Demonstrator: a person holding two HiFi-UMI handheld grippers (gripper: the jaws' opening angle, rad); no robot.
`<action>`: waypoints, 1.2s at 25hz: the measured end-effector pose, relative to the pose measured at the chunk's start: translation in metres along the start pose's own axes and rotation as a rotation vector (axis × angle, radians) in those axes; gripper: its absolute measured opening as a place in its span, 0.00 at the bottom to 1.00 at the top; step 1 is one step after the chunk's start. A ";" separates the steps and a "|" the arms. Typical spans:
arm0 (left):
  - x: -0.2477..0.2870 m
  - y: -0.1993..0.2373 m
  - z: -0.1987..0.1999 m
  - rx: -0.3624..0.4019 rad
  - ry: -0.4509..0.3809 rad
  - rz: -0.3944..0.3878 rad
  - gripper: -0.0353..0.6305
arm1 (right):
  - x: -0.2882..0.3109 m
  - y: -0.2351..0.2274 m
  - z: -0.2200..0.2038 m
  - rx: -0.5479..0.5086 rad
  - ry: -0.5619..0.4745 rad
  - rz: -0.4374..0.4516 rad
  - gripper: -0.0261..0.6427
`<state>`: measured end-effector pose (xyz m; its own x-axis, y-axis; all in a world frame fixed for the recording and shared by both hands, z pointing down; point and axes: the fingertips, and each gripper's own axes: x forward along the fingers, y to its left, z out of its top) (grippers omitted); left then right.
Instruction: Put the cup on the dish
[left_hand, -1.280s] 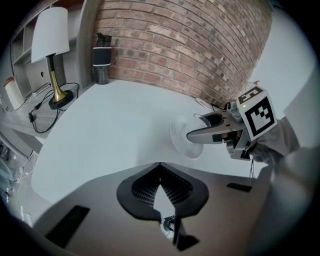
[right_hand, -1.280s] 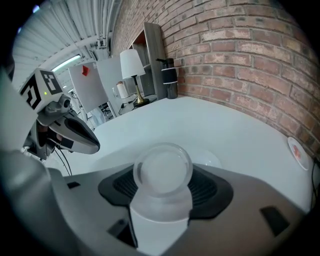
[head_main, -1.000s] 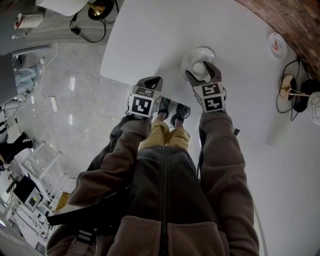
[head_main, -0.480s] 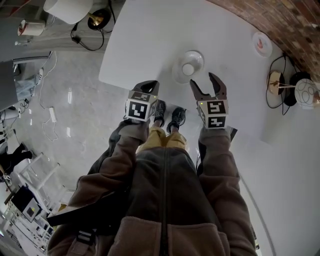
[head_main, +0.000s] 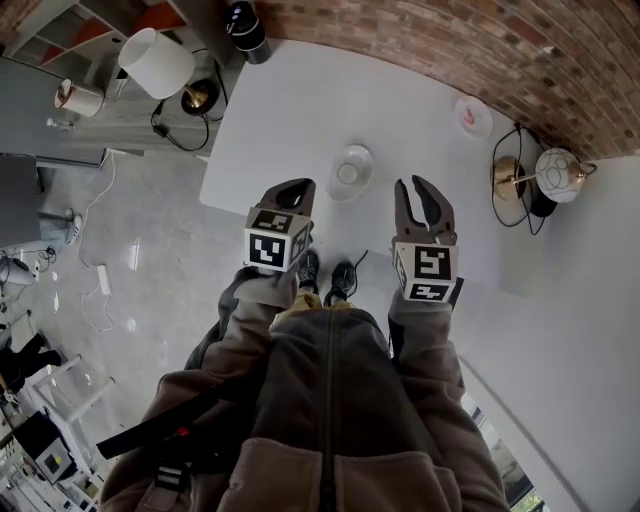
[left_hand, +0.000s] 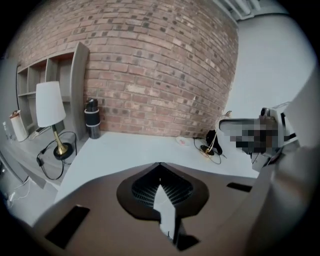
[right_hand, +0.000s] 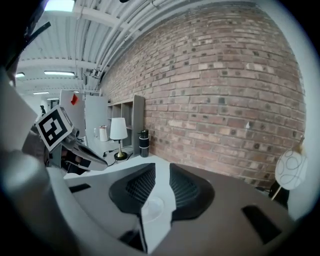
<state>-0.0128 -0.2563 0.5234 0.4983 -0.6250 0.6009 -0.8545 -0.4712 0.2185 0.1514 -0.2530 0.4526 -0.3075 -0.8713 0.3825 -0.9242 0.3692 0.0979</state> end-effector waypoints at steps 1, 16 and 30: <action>-0.005 -0.006 0.015 0.014 -0.032 -0.006 0.06 | -0.007 -0.004 0.010 0.001 -0.016 -0.017 0.17; -0.087 -0.065 0.144 0.157 -0.362 -0.004 0.06 | -0.073 -0.018 0.109 0.051 -0.173 -0.096 0.04; -0.154 -0.100 0.231 0.277 -0.618 -0.031 0.06 | -0.107 -0.014 0.207 0.027 -0.398 -0.095 0.04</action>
<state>0.0299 -0.2569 0.2310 0.5845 -0.8109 0.0295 -0.8105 -0.5852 -0.0258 0.1508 -0.2317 0.2197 -0.2794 -0.9601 -0.0127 -0.9566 0.2772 0.0898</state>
